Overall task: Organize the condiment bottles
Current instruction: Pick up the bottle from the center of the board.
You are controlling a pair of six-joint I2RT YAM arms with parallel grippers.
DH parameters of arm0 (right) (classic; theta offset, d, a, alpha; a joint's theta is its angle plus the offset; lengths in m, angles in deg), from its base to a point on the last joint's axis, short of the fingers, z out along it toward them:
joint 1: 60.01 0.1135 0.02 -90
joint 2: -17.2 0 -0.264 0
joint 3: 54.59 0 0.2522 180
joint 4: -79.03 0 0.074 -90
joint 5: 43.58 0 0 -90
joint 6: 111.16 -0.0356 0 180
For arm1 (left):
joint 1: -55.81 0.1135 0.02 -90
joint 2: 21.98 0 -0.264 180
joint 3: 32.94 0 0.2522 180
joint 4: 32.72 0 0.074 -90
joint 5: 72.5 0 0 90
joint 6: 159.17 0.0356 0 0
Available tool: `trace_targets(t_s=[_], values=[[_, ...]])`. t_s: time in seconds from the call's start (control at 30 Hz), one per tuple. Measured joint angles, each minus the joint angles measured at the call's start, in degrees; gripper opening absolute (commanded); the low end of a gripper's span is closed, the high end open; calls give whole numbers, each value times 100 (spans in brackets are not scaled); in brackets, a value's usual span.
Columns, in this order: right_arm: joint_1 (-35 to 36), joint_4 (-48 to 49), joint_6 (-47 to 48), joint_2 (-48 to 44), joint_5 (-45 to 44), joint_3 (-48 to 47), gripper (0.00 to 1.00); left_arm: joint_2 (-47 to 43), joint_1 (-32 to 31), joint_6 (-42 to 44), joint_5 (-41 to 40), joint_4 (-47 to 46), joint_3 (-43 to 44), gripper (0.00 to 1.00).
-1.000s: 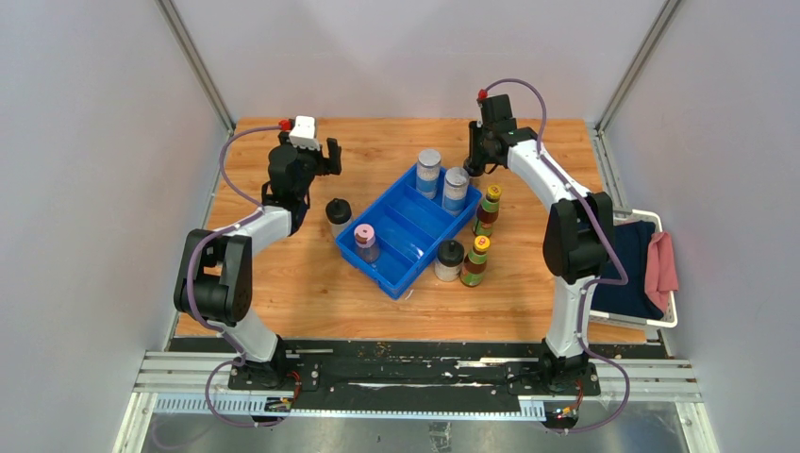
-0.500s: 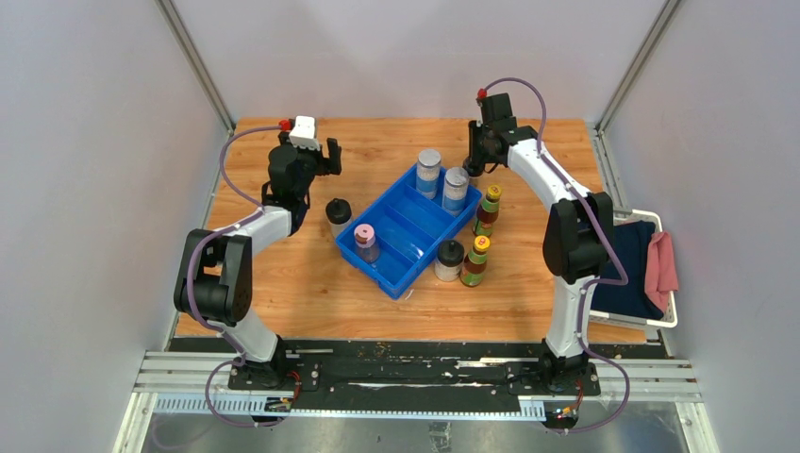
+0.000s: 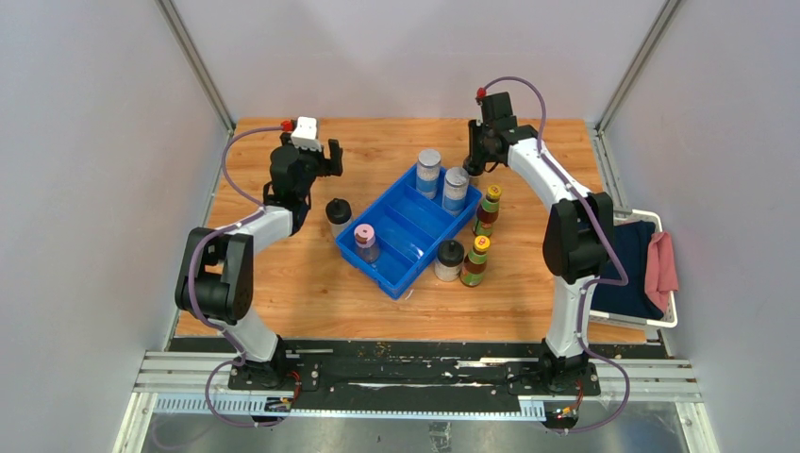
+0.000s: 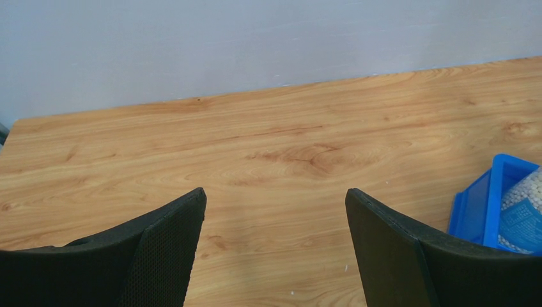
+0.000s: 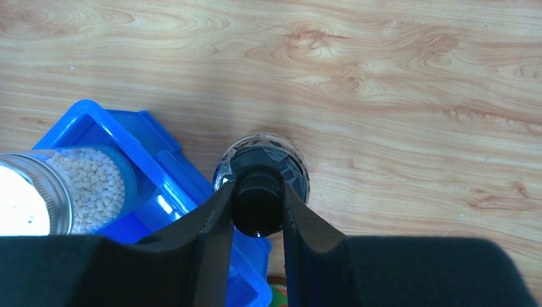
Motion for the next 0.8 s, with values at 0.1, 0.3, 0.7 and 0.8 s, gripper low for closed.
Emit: trace_targets(t_s=[0.1, 0.3, 0.7, 0.8], values=[[-2, -17, 22, 0, -2, -63, 0, 2, -24, 2, 2, 0, 0, 86], [0, -31, 63, 0, -2, -120, 0, 2, -24, 2, 0, 0, 0, 86], [-2, -31, 153, -17, -24, -267, 0, 2, -24, 2, 2, 0, 0, 86], [-2, -70, 164, -28, -48, -332, 0, 2, -24, 2, 2, 0, 0, 86]])
